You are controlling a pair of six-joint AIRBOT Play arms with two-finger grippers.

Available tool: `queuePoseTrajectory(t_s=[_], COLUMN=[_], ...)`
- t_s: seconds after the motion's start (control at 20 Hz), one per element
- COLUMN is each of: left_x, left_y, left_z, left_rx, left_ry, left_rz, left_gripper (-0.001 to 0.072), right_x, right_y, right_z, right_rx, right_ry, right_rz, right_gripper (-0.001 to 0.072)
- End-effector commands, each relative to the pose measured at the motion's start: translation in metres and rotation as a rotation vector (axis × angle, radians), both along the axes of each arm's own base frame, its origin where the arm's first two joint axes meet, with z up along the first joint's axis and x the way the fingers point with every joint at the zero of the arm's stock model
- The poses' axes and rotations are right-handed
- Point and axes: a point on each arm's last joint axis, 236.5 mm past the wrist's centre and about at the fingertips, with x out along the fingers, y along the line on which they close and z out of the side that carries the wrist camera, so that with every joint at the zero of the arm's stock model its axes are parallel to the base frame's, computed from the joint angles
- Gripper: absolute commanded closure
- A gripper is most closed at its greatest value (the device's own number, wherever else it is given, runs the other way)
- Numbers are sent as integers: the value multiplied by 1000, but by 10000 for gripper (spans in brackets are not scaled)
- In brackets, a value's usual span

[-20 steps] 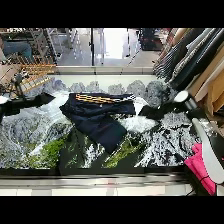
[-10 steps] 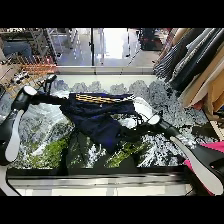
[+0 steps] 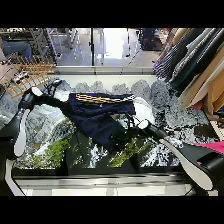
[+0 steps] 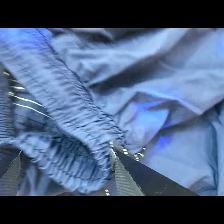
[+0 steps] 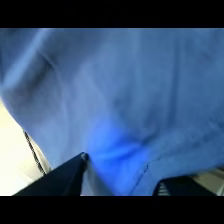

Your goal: Fold the clothes and pants, and hang the long-sleeved shirts on hangers.

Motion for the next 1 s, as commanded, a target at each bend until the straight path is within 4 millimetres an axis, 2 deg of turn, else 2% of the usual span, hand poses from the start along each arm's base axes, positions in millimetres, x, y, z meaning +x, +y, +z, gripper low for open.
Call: queuePoseTrajectory(t_s=[0.0,0.05,0.1,0.15,0.2,0.3,0.4,0.5,0.65,0.75,0.85,0.95], left_x=[-7,-7,-10,-16,-25,-47,-63,-78,-114,-145,-164,-161], left_y=[-13,-18,-24,-29,-33,-38,-41,-47,-58,-72,-94,-112], left_z=[-12,-12,-12,-13,-15,-12,6,37,82,111,145,178], left_rx=[5,6,7,4,0,-12,-60,-146,-248,-330,-460,-601], left_ry=[37,33,38,59,91,166,208,240,318,372,359,282], left_rz=[-37,-44,-59,-79,-100,-149,-171,-178,-213,-237,-253,-242], left_gripper=[172,256,422,696,693,695,696,698,698,698,698,698], right_x=[14,16,17,17,14,3,-5,-9,-16,-21,-15,5], right_y=[11,12,13,10,5,-19,-60,-106,-174,-206,-225,-237], right_z=[9,13,14,15,17,21,29,46,87,121,159,191], right_rx=[8,11,12,-3,-36,-139,-282,-421,-605,-682,-702,-694], right_ry=[-55,-62,-66,-81,-102,-124,-136,-161,-237,-326,-451,-582], right_rz=[-6,-5,-5,6,37,116,162,173,188,195,125,11], right_gripper=[519,700,698,700,700,701,702,702,702,702,702,704])
